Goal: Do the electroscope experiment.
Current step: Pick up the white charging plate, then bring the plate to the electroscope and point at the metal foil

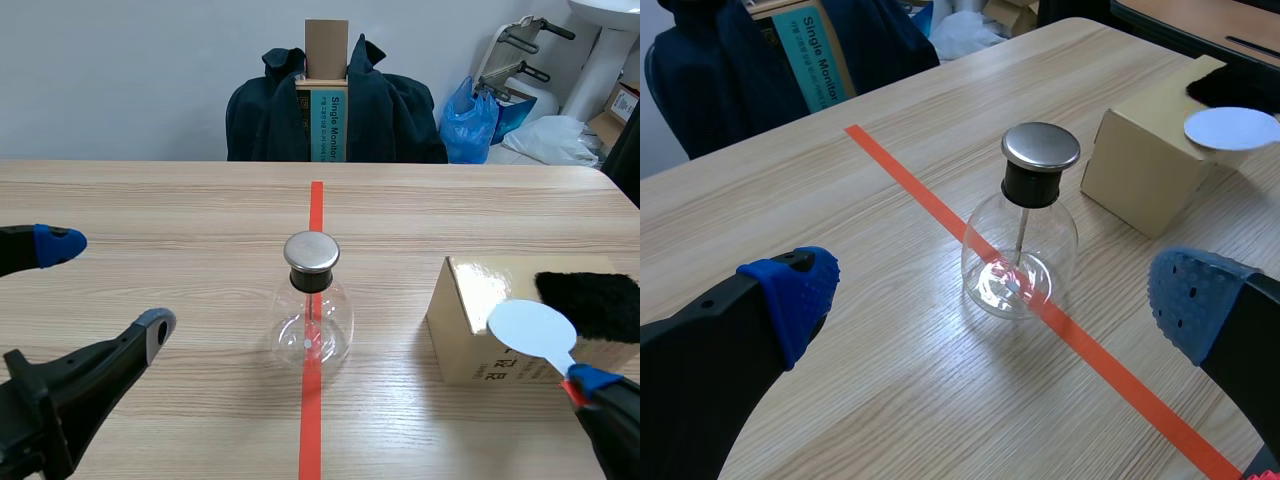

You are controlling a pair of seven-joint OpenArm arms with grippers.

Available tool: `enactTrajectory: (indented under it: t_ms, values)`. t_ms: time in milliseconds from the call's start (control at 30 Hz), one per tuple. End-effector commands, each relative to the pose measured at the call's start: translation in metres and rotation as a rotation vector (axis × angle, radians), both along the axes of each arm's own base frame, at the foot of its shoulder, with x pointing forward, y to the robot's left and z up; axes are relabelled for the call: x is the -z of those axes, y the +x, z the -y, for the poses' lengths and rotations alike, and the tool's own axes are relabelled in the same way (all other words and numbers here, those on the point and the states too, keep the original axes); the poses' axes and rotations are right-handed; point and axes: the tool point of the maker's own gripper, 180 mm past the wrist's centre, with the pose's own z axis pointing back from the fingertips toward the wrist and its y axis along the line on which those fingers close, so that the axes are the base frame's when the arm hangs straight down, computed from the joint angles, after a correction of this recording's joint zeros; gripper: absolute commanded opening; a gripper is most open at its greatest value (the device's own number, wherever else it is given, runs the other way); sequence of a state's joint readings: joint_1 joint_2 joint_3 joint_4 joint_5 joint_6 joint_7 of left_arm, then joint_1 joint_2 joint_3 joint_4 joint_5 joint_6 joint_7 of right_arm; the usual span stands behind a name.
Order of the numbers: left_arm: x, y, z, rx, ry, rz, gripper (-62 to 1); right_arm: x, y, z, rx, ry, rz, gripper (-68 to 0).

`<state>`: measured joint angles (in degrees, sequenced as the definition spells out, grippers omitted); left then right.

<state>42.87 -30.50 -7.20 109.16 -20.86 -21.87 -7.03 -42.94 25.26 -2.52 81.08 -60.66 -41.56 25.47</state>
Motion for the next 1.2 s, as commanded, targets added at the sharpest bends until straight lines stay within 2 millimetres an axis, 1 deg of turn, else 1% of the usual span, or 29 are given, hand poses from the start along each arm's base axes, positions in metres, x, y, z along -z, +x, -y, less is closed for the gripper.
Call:
enactTrajectory:
  t_ms: [0, 100, 167, 233, 267, 333, 400, 433, 533, 567, 600, 700, 833, 933, 1000, 1100, 1167]
  values:
    - [-0.008, 0.000, 0.004, 0.009, -0.022, 0.020, 1.4, -0.029, 0.014, 0.008, 0.004, -0.019, 0.121, -66.9]
    - [-0.007, 0.000, 0.004, 0.009, -0.019, 0.016, 1.4, -0.047, 0.023, 0.019, 0.037, -0.021, 0.172, -66.9]
    - [-0.003, 0.000, 0.004, 0.009, -0.003, -0.001, 1.4, -0.065, 0.031, 0.025, 0.068, -0.001, 0.221, -66.9]
    - [0.002, -0.001, 0.003, 0.014, 0.021, -0.023, 1.4, -0.086, 0.038, 0.031, 0.099, 0.030, 0.280, -66.9]
    - [0.004, -0.002, 0.003, 0.019, 0.034, -0.033, -2.2, -0.097, 0.042, 0.033, 0.112, 0.049, 0.311, -66.9]
    - [0.008, -0.003, 0.002, 0.039, 0.059, -0.045, -14.4, -0.119, 0.047, 0.035, 0.129, 0.079, 0.370, -66.9]
    - [0.012, -0.004, 0.000, 0.068, 0.087, -0.053, -24.3, -0.141, 0.051, 0.037, 0.139, 0.105, 0.430, -66.9]
    - [0.014, -0.004, 0.000, 0.091, 0.103, -0.062, -30.7, -0.152, 0.053, 0.037, 0.143, 0.118, 0.459, -66.9]
    - [0.025, -0.003, -0.007, 0.137, 0.142, -0.088, -55.0, -0.183, 0.055, 0.036, 0.143, 0.152, 0.542, -66.9]
    - [0.028, -0.001, -0.010, 0.147, 0.149, -0.094, -59.4, -0.193, 0.055, 0.034, 0.138, 0.164, 0.567, -66.9]
    - [0.031, 0.001, -0.013, 0.161, 0.153, -0.097, -58.2, -0.202, 0.055, 0.033, 0.134, 0.177, 0.590, -66.9]
    - [0.036, 0.009, -0.022, 0.183, 0.124, -0.089, -58.2, -0.223, 0.054, 0.029, 0.129, 0.221, 0.644, -66.9]
    - [0.049, 0.019, -0.028, 0.212, 0.045, -0.095, -58.2, -0.240, 0.051, 0.022, 0.107, 0.239, 0.687, -66.9]
    - [0.062, 0.029, -0.028, 0.220, -0.001, -0.112, -58.2, -0.248, 0.050, 0.019, 0.099, 0.255, 0.706, -66.9]
    - [0.069, 0.036, -0.027, 0.220, -0.033, -0.115, -58.2, -0.249, 0.050, 0.018, 0.094, 0.257, 0.709, -66.9]
    - [0.082, 0.041, -0.016, 0.239, -0.071, -0.131, -58.2, -0.249, 0.049, 0.016, 0.082, 0.254, 0.710, -66.9]
    - [0.092, 0.041, -0.006, 0.269, -0.078, -0.139, -58.2, -0.249, 0.049, 0.015, 0.077, 0.253, 0.710, -66.9]
